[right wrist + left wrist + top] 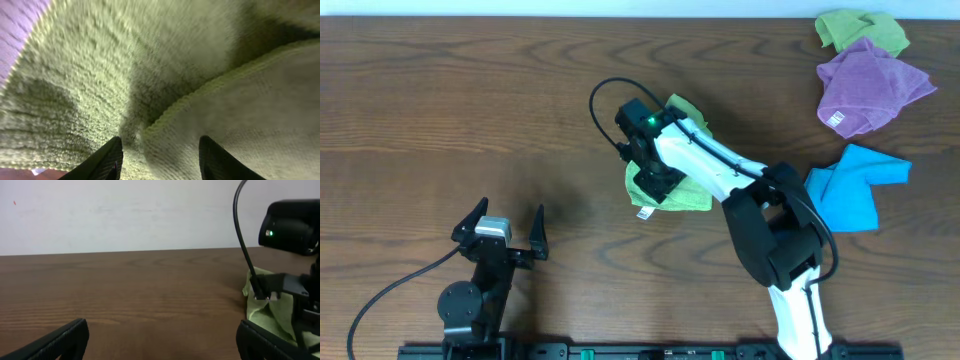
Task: Fold the cloth
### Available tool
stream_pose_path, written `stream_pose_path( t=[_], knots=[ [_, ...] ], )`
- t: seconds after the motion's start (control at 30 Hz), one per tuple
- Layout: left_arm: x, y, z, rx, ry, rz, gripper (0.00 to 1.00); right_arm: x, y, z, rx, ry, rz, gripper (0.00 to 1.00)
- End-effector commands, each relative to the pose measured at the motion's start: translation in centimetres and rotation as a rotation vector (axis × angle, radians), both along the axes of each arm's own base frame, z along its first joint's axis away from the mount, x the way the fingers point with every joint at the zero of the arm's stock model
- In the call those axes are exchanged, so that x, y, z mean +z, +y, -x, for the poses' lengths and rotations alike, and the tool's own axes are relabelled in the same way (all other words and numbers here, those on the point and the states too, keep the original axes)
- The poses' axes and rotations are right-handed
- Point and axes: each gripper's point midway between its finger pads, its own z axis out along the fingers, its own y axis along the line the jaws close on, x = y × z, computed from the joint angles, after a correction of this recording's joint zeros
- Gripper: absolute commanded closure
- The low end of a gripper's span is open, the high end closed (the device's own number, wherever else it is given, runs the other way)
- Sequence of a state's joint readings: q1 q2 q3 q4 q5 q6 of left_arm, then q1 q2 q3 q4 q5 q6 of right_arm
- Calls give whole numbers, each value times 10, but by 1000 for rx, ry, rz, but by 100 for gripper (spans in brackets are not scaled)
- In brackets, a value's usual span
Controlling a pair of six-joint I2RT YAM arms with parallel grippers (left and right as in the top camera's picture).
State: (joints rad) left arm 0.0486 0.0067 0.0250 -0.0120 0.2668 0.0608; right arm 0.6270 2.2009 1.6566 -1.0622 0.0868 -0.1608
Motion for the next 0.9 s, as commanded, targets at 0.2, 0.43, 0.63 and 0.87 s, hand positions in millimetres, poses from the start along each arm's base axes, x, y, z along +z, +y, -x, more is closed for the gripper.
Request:
stream_pose_path(
  t=[0.2, 0.43, 0.63, 0.87],
  knots=[
    [-18, -7, 1, -42, 51, -7, 5, 8, -2, -16, -19, -51, 5, 62],
    [-18, -7, 2, -42, 51, -7, 4, 7, -2, -17, -43, -27, -32, 67],
    [-18, -7, 1, -42, 51, -7, 5, 6, 4, -17, -43, -20, -65, 66],
    [-18, -7, 1, -42, 51, -7, 5, 5, 8, -17, -44, -18, -89, 95]
  ],
)
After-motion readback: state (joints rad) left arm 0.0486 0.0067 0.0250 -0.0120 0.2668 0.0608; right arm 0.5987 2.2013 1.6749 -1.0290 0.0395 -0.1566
